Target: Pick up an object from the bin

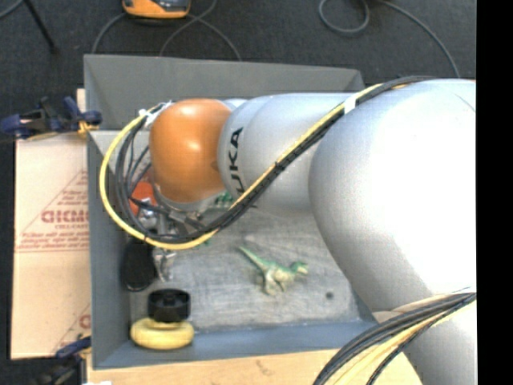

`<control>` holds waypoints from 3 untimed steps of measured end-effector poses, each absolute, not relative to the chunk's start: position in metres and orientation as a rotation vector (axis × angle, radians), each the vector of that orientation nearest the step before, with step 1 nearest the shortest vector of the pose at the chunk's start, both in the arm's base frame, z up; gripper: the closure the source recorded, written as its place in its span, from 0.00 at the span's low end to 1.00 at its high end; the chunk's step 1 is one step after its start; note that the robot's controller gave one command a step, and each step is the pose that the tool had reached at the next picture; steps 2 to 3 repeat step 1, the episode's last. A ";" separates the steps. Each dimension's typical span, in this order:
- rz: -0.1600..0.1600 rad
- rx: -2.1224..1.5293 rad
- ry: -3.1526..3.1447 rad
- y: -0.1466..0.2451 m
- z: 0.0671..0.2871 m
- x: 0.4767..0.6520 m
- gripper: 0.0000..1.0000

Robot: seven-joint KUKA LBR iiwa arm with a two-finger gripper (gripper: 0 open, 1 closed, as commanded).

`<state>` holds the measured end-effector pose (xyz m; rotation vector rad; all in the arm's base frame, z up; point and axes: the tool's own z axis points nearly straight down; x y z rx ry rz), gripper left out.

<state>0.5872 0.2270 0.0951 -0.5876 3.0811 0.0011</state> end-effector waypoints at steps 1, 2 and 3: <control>-0.001 -0.589 3.088 0.226 0.106 0.586 1.00; -0.001 -0.589 3.088 0.226 0.106 0.586 1.00; -0.001 -0.589 3.088 0.226 0.106 0.586 1.00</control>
Offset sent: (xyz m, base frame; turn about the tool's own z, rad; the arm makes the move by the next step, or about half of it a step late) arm 0.0000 -0.0001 0.0517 0.0000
